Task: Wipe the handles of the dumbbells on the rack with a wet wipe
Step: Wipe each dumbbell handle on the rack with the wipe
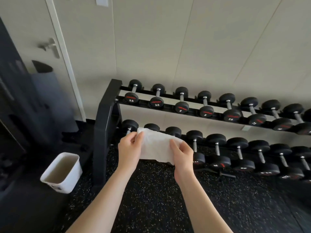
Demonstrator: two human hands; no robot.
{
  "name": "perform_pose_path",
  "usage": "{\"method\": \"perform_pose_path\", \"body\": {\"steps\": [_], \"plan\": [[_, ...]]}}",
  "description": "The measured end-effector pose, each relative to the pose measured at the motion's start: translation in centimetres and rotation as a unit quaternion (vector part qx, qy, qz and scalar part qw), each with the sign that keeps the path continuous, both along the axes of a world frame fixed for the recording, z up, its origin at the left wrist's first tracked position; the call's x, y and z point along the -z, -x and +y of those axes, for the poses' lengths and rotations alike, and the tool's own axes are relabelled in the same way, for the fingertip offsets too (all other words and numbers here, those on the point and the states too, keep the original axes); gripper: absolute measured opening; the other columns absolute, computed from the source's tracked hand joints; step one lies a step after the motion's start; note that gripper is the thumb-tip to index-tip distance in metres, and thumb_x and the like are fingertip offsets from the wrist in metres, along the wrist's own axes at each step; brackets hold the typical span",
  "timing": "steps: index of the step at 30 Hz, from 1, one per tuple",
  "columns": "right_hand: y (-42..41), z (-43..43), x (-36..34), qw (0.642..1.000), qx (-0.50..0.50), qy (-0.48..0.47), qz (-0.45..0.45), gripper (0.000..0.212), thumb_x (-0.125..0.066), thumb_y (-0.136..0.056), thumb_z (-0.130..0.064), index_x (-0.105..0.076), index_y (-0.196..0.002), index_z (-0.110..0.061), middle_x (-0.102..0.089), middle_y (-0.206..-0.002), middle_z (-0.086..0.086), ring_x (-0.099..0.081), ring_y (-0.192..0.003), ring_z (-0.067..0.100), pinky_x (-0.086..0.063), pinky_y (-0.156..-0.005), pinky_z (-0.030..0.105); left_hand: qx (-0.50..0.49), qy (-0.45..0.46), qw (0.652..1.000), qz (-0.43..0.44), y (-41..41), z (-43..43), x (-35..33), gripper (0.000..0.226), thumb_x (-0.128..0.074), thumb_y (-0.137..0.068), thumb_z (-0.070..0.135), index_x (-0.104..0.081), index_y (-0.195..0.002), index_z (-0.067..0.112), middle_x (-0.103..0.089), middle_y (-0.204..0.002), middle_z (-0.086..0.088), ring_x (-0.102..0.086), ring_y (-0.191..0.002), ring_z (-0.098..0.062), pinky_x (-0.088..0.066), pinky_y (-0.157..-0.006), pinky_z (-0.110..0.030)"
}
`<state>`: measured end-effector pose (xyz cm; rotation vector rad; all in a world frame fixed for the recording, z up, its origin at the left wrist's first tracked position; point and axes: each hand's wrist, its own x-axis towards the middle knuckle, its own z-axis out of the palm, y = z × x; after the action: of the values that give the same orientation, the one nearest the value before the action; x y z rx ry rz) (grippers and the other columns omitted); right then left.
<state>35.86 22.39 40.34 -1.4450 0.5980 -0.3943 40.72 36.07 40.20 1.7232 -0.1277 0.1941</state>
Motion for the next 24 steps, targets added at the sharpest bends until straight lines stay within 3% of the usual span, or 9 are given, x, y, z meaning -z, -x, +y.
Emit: {"method": "perform_pose_path", "body": {"steps": [2, 8, 11, 13, 17, 20, 22, 24], "plan": [[-1.9, 0.8, 0.1, 1.000, -0.001, 0.017, 0.002, 0.035, -0.058, -0.090, -0.026, -0.053, -0.094, 0.008, -0.045, -0.076, 0.008, -0.041, -0.073, 0.017, -0.037, -0.066, 0.031, -0.001, 0.013, 1.000, 0.008, -1.6, 0.9, -0.1, 0.045, -0.056, -0.091, 0.023, -0.033, -0.057, 0.005, -0.024, -0.051, 0.005, -0.023, -0.053, -0.008, -0.016, -0.048, -0.020], [-8.9, 1.7, 1.0, 0.996, 0.015, 0.088, 0.006, 0.031, -0.055, -0.089, -0.021, -0.042, -0.067, -0.004, -0.034, -0.066, 0.003, -0.031, -0.062, 0.013, -0.029, -0.056, 0.026, -0.018, -0.021, 1.000, -0.006, -7.6, 1.6, 1.0, 0.046, -0.057, -0.091, 0.026, -0.033, -0.054, 0.013, -0.027, -0.048, 0.009, -0.025, -0.049, -0.006, -0.019, -0.046, -0.019], [-13.6, 1.4, 1.4, 0.988, 0.032, 0.153, 0.004, 0.036, -0.055, -0.089, -0.019, -0.034, -0.060, -0.013, -0.027, -0.056, -0.003, -0.023, -0.054, 0.009, -0.021, -0.048, 0.020, -0.027, -0.056, 0.998, -0.019, -11.5, 0.0, 2.1, 0.040, -0.055, -0.093, 0.028, -0.046, -0.057, 0.012, -0.038, -0.050, 0.004, -0.032, -0.050, -0.006, -0.024, -0.049, -0.023], [-16.8, 0.9, 1.5, 0.980, 0.024, 0.198, -0.013, 0.037, -0.055, -0.090, -0.019, -0.038, -0.058, -0.015, -0.031, -0.052, -0.006, -0.026, -0.046, 0.005, -0.023, -0.045, 0.017, -0.018, -0.064, 0.998, -0.014, -14.5, -1.5, 2.5, 0.032, -0.054, -0.094, 0.026, -0.057, -0.065, 0.013, -0.050, -0.054, 0.000, -0.042, -0.051, -0.009, -0.032, -0.050, -0.025], [-23.9, -0.3, 2.1, 0.965, -0.042, 0.258, -0.025, 0.019, -0.055, -0.093, -0.024, -0.061, -0.075, -0.019, -0.056, -0.060, -0.006, -0.048, -0.051, 0.005, -0.037, -0.048, 0.013, 0.015, -0.046, 0.998, 0.026, -20.7, -4.3, 2.2, 0.017, -0.055, -0.094, 0.023, -0.067, -0.082, 0.024, -0.065, -0.067, 0.004, -0.061, -0.065, -0.009, -0.050, -0.063, -0.029], [-28.8, -1.0, 2.9, 0.964, -0.087, 0.248, -0.036, 0.020, -0.051, -0.095, -0.025, -0.067, -0.091, -0.013, -0.064, -0.077, -0.003, -0.059, -0.066, 0.007, -0.044, -0.056, 0.014, 0.054, 0.000, 0.996, 0.069, -25.0, -5.8, 1.3, 0.018, -0.051, -0.096, 0.024, -0.067, -0.088, 0.027, -0.069, -0.074, 0.007, -0.065, -0.073, -0.002, -0.051, -0.065, -0.021], [-31.1, -1.2, 2.9, 0.968, -0.116, 0.218, -0.048, 0.024, -0.045, -0.097, -0.027, -0.067, -0.097, -0.018, -0.064, -0.086, -0.003, -0.062, -0.075, 0.008, -0.050, -0.063, 0.020, 0.084, 0.060, 0.989, 0.101, -27.5, -6.1, 0.7, 0.018, -0.051, -0.096, 0.025, -0.068, -0.091, 0.026, -0.072, -0.078, 0.009, -0.067, -0.078, 0.000, -0.049, -0.064, -0.014], [-33.0, -1.5, 3.0, 0.971, -0.138, 0.187, -0.047, 0.029, -0.040, -0.099, -0.029, -0.067, -0.091, -0.020, -0.064, -0.084, 0.000, -0.062, -0.076, 0.013, -0.053, -0.068, 0.031, 0.102, 0.090, 0.983, 0.125, -29.8, -6.2, 0.7, 0.020, -0.056, -0.093, 0.028, -0.071, -0.089, 0.015, -0.073, -0.079, 0.002, -0.069, -0.079, -0.008, -0.050, -0.063, -0.016]]}}
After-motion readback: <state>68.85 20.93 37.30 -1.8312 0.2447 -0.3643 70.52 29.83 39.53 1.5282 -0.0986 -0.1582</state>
